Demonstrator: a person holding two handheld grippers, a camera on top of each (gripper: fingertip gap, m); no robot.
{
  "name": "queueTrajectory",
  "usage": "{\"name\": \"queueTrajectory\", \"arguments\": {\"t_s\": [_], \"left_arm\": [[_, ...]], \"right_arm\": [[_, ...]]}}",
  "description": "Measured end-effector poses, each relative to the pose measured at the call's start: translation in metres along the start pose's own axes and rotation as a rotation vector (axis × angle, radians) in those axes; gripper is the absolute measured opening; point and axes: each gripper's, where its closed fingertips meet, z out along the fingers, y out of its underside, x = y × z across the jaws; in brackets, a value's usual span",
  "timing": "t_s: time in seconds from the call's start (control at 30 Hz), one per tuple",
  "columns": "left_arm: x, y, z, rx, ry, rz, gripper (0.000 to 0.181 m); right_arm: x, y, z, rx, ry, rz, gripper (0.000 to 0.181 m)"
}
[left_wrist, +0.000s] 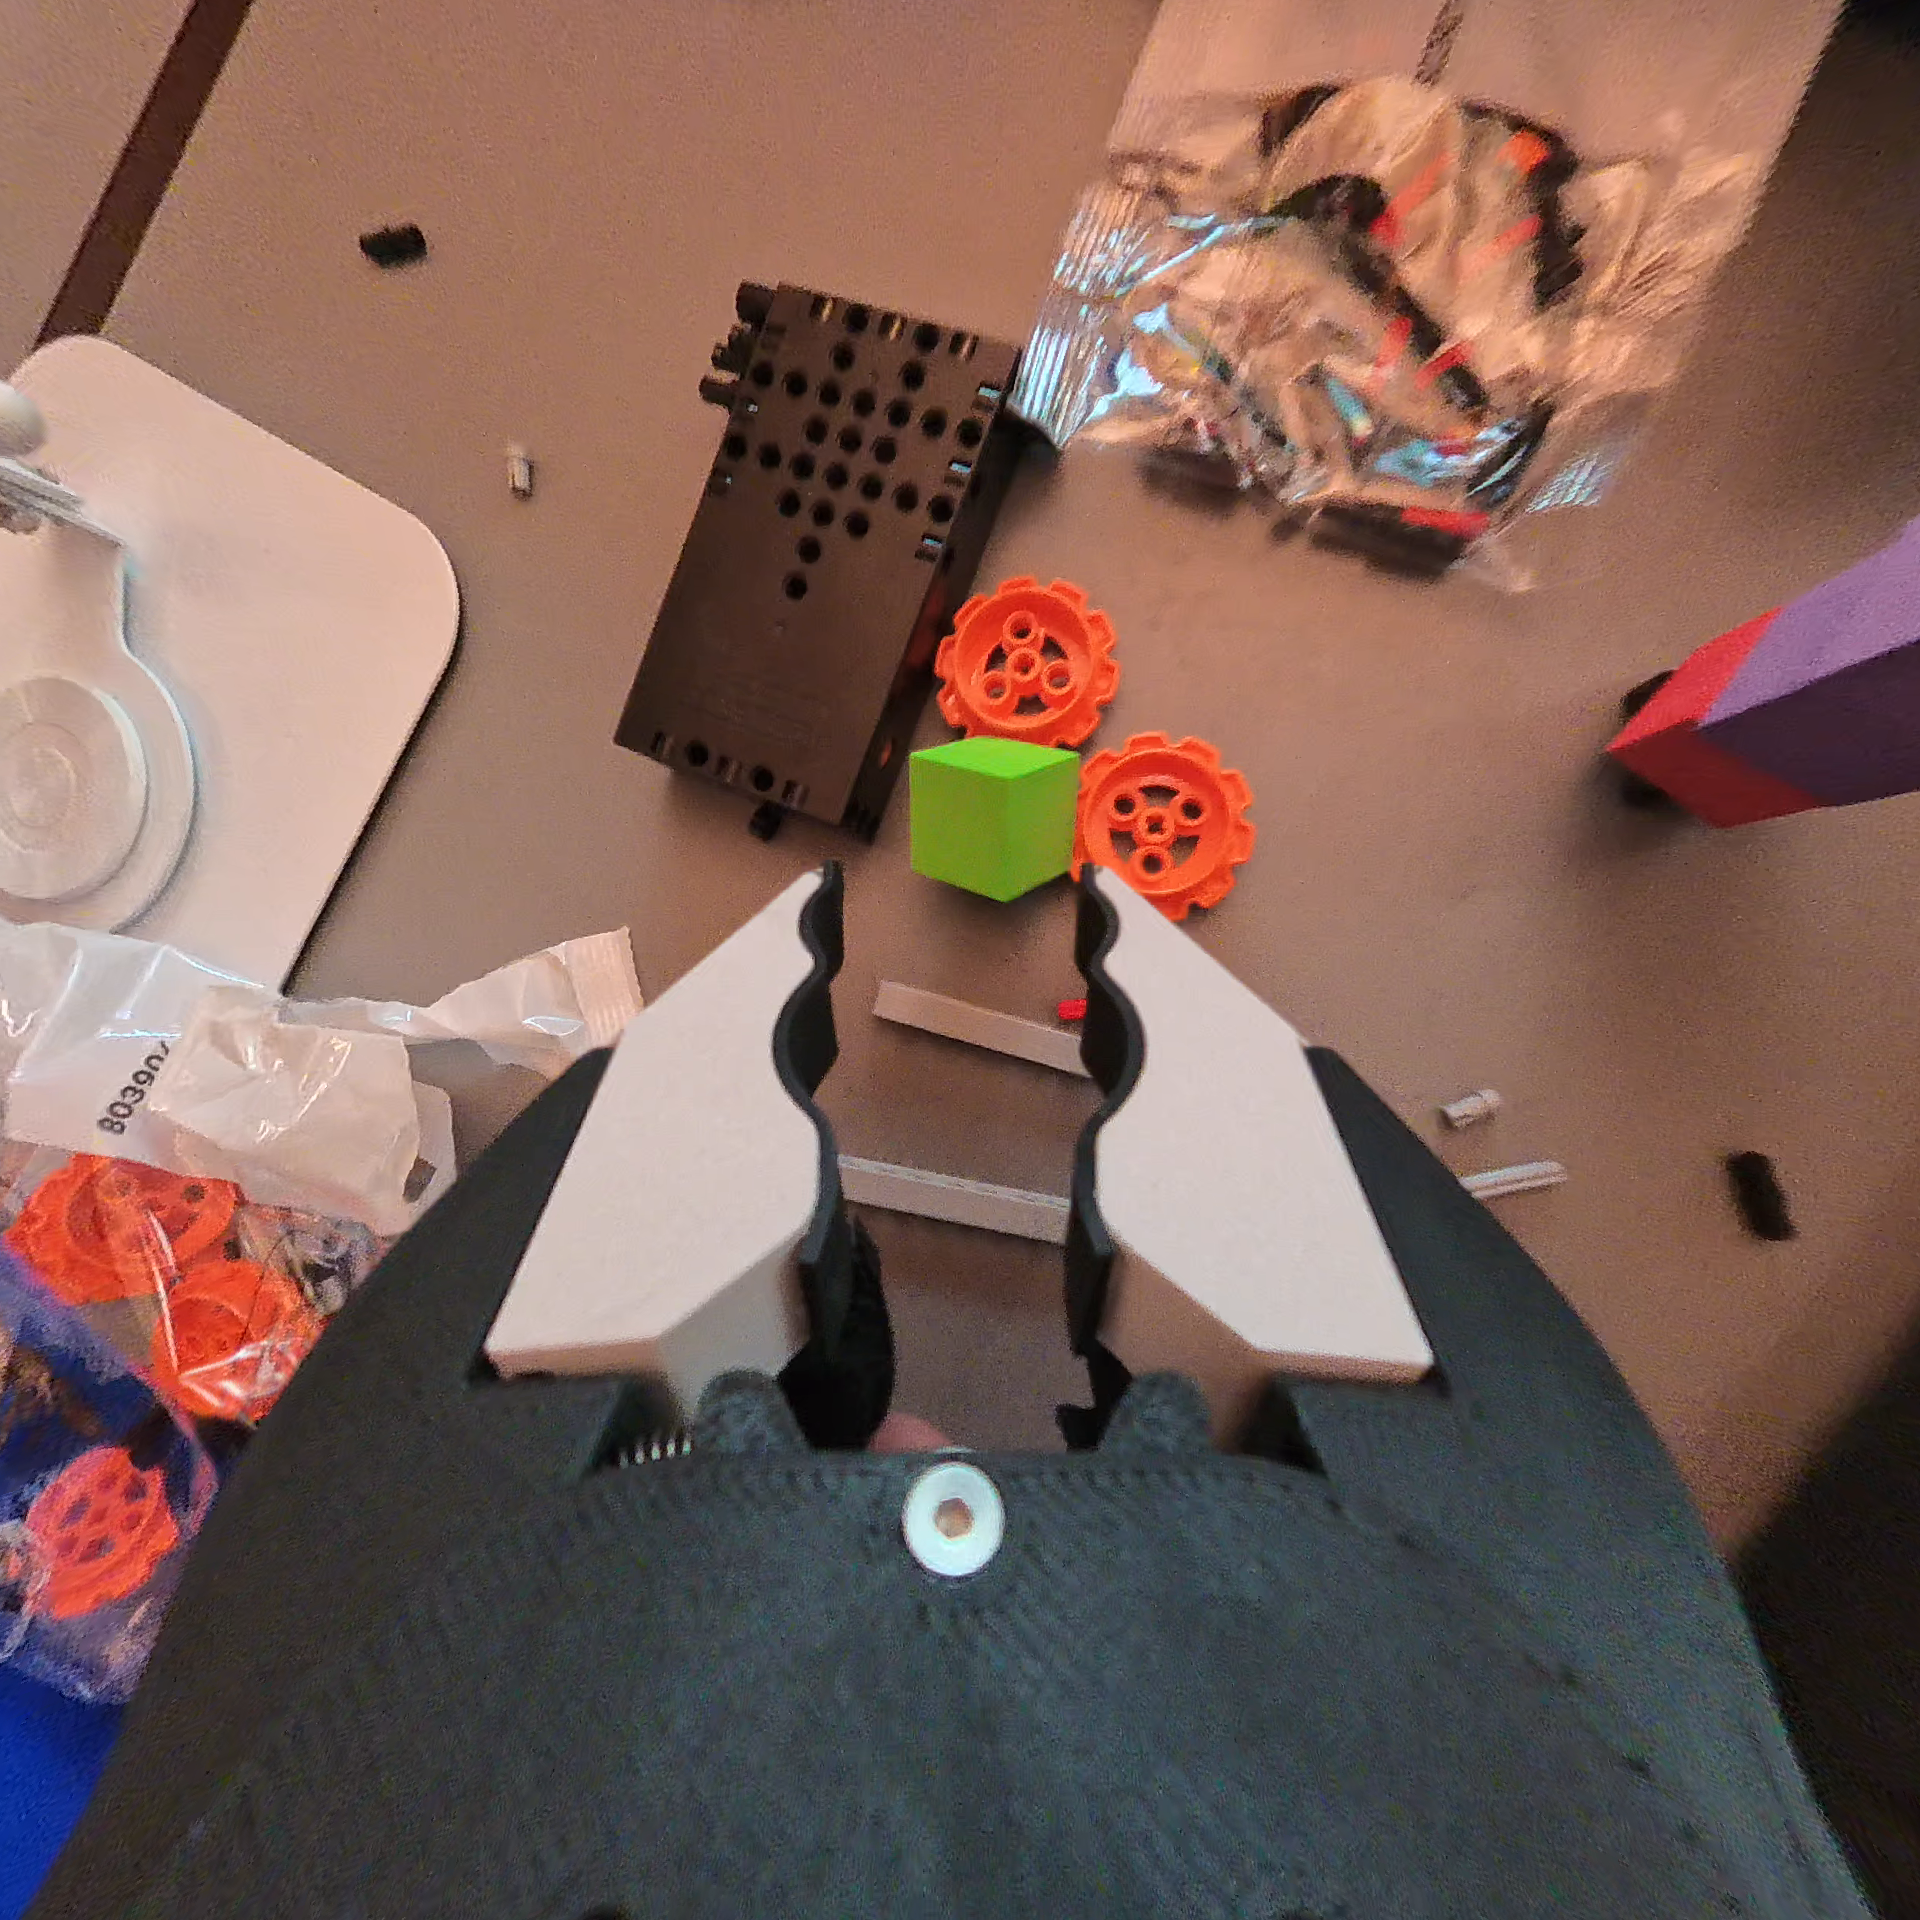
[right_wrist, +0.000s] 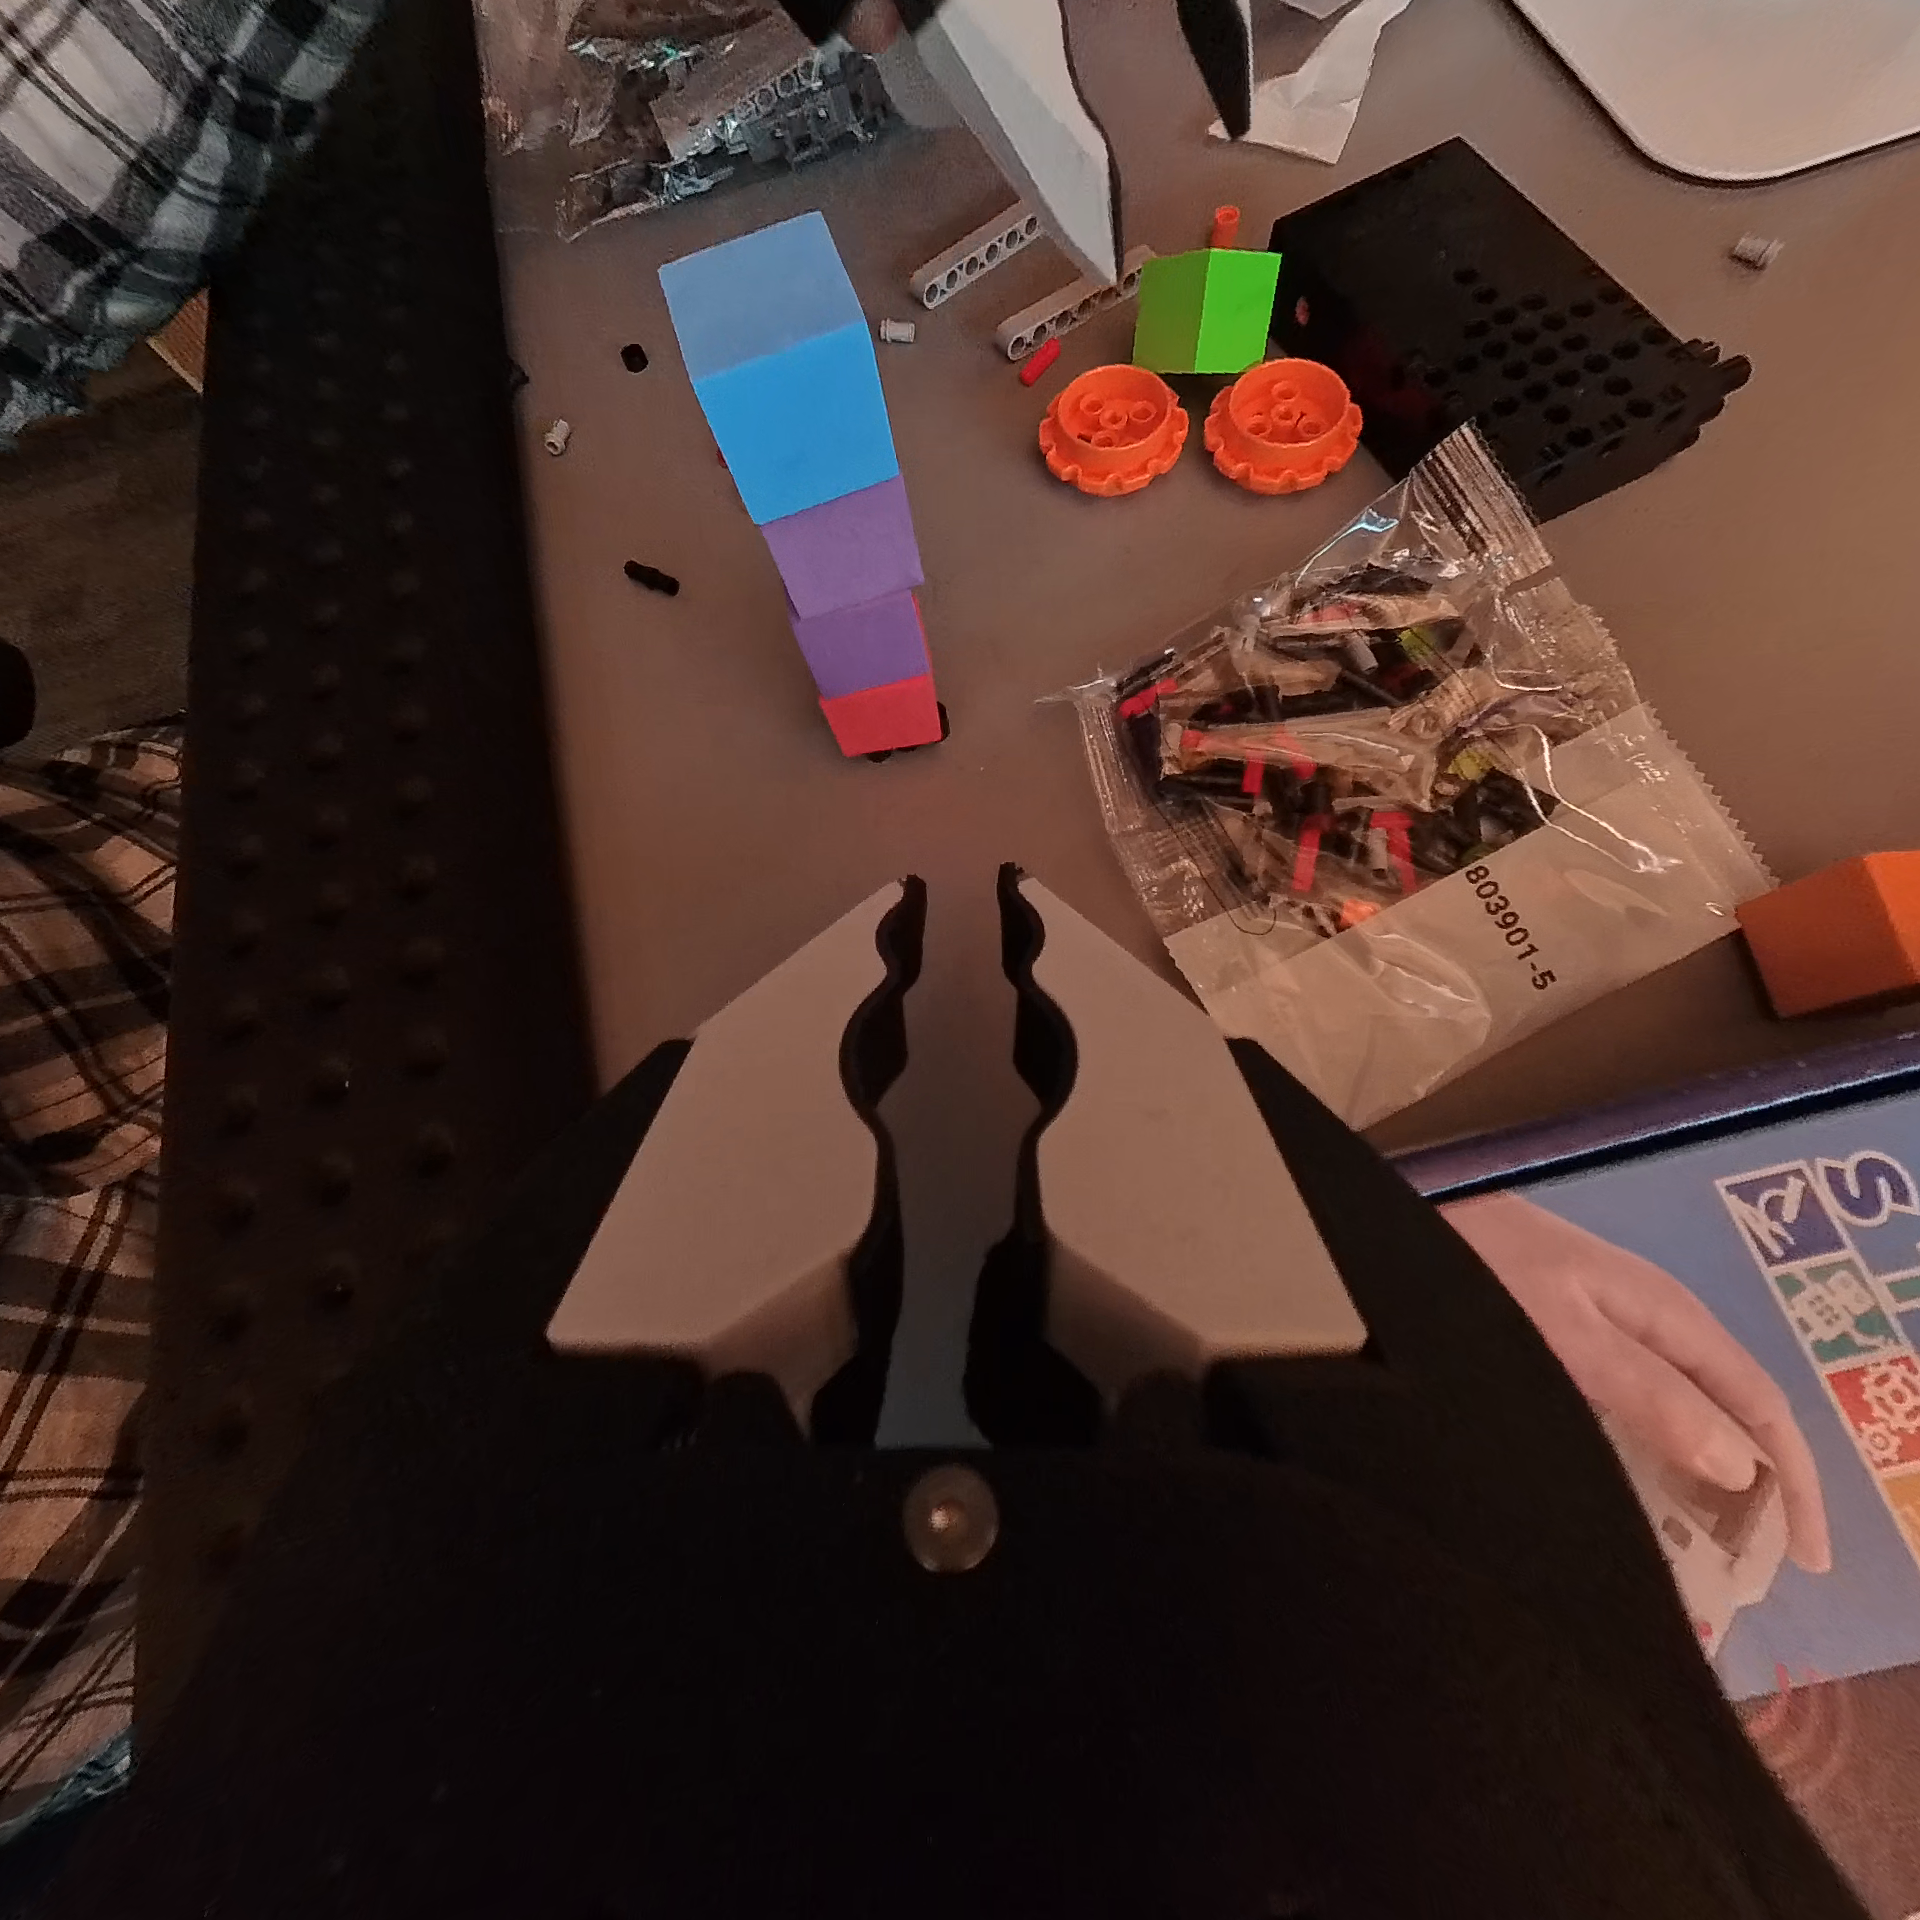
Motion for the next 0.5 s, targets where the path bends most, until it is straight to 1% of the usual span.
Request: {"name": "queueTrajectory", "arguments": {"t_s": [0.07, 0.3, 0.4, 0.5], "left_arm": [[0.0, 0.001, 0.008, 0.007, 0.003, 0.006, 0.039], [0.009, -0.005, 0.022, 0.03, 0.085, 0.001, 0.032], [0.01, -0.006, 0.02, 0.044, 0.098, -0.011, 0.032], [0.011, -0.016, 0.005, 0.103, 0.097, -0.016, 0.031]], "right_arm": [[0.001, 0.0, 0.0, 0.0, 0.001, 0.003, 0.013], [0.0, 0.001, 0.002, -0.006, 0.0, 0.0, 0.013], [0.001, 0.0, 0.0, 0.0, 0.001, 0.003, 0.013], [0.001, 0.0, 0.0, 0.0, 0.001, 0.002, 0.013]]}}
